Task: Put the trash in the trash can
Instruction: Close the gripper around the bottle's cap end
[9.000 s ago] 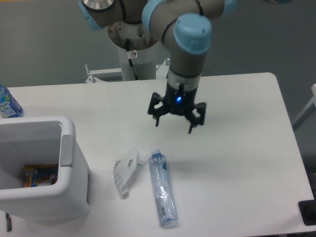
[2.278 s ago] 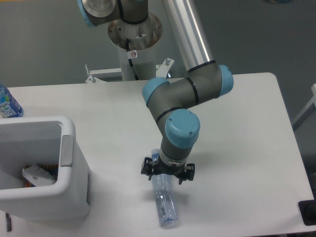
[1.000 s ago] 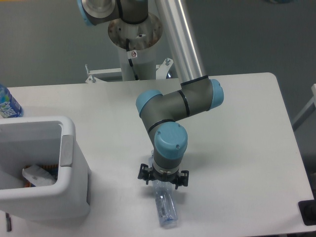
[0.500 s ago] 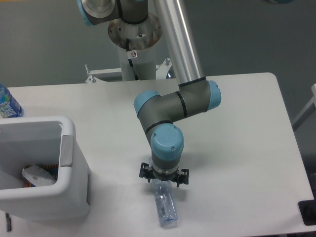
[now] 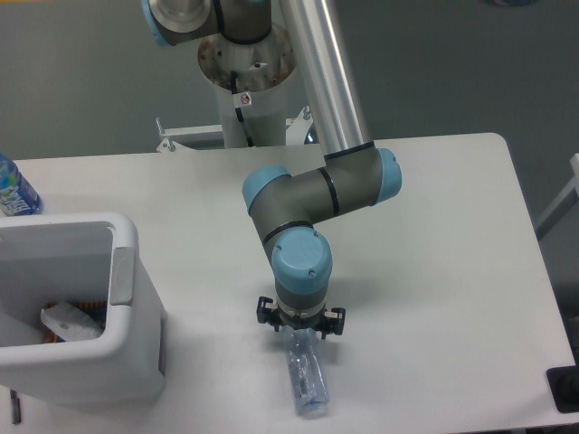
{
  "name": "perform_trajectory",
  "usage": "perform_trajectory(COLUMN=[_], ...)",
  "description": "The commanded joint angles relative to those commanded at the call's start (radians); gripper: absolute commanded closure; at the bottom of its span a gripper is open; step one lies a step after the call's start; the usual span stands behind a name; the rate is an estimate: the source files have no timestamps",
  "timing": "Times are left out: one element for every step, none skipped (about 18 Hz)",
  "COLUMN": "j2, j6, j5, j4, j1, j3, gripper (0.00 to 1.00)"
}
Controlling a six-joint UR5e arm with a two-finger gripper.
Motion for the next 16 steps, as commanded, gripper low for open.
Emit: perform_trajectory(j2=[0.000,0.000,0.000,0.000,0.002,0.002,0.002,0.002,0.003,0.003,0.005,0.005,0.005,0.005,0.006,0.006], j6=[0.000,0.000,0.000,0.000,0.000,0.000,0.000,0.000,0.000,-0.002,0.000,0.000,0.000,0.000,0.000,0.000], j5=[0.000,0.000,0.000,0.000,0.000,0.000,0.000,0.000,0.000,0.000,0.000,0.000,0.000,-0.002,-0.002,-0.002], j4=[0.000,0.000,0.000,0.000,0.000,0.000,0.000,0.000,0.002,0.002,0.002,0.002,0.003,0.003,0.003,0.003], j1=[0.000,0.000,0.000,0.000,0.000,0.000,0.000,0.000,0.000,0.000,0.000,0.000,0.000,0.000,0.000,0.000], j3=[0.000,0.000,0.000,-0.002,0.000,0.000,0.000,0.000,0.000,0.000,0.000,0.000,0.000,0.000,0.000,0.000], gripper=[0.27,0.28,0.31,0.32,0.33,0.33,0.34,0.36,0.37,0.38,0.40,0.40,0.40,0.40,0.40,0.40])
